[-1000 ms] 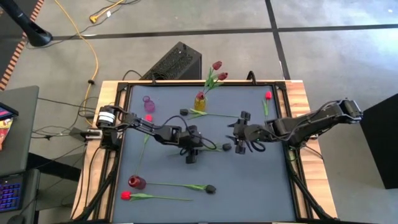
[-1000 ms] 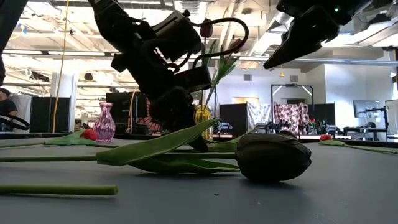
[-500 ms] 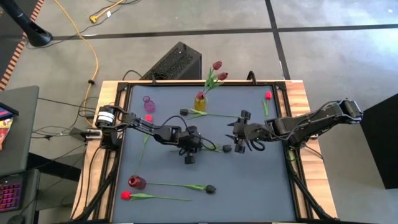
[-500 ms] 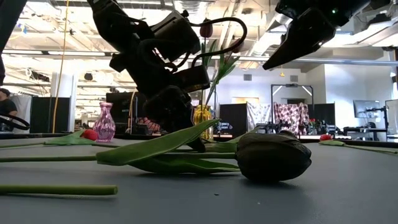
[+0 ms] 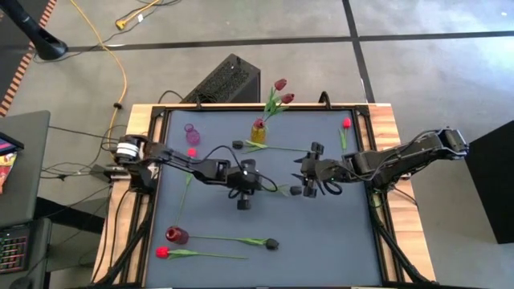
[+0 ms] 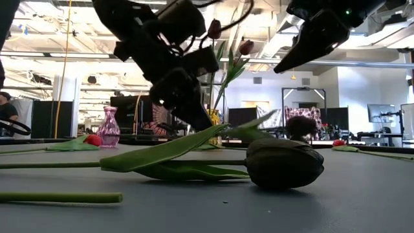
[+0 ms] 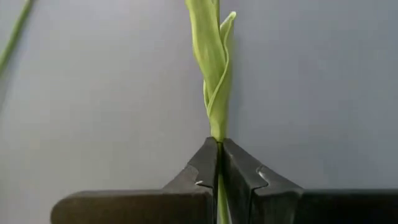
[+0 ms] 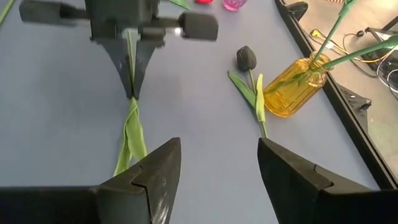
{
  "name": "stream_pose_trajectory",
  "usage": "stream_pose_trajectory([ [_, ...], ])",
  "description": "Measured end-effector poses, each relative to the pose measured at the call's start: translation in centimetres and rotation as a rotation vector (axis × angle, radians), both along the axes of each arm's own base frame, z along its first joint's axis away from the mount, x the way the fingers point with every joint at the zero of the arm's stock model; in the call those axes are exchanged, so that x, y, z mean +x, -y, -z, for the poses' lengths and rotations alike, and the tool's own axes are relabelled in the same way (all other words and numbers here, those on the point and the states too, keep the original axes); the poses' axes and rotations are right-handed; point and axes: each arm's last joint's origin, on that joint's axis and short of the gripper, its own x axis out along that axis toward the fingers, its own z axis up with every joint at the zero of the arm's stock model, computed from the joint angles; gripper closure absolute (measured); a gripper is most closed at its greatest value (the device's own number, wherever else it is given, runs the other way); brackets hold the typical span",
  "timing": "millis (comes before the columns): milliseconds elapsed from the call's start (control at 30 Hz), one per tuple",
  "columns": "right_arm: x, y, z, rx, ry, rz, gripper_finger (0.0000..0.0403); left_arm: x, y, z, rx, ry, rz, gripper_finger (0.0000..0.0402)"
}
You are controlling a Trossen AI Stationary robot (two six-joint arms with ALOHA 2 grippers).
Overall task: Sort flowers into vase by color
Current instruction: Put the middle black flower into the purple vase
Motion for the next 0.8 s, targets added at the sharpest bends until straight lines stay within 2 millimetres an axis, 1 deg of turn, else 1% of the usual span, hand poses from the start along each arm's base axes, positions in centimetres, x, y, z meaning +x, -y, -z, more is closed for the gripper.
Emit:
stream_pose_trajectory([
  [133, 0.0, 0.1, -0.1, -0.030, 0.000, 0.006, 0.0163, -0.9, 0.0, -1.8, 0.000, 0.092, -0.002, 0.0401],
  [233, -0.2, 0.2, -0.4, -0.071, 0.021, 0.056, 0.0163, -2.2, -0.1, -3.1, -0.002, 0.157, -0.001, 0.0401],
  [400, -1.1, 0.3, -1.5, -0.145, 0.083, 0.169, 0.0163, -5.5, -0.8, -4.4, -0.010, 0.220, -0.027, 0.0401],
  [500, -1.7, 0.0, -2.1, -0.154, 0.116, 0.184, 0.0163, -7.8, -1.3, -5.0, -0.023, 0.294, -0.045, 0.0401],
  [700, -1.8, -0.5, -2.2, -0.145, 0.131, 0.166, 0.0163, -12.0, -2.1, -7.4, -0.076, 0.617, 0.017, 0.0401],
  [800, -1.7, -0.5, -2.1, -0.148, 0.122, 0.166, 0.0163, -14.2, -2.4, -8.3, -0.066, 0.773, 0.045, 0.0401],
])
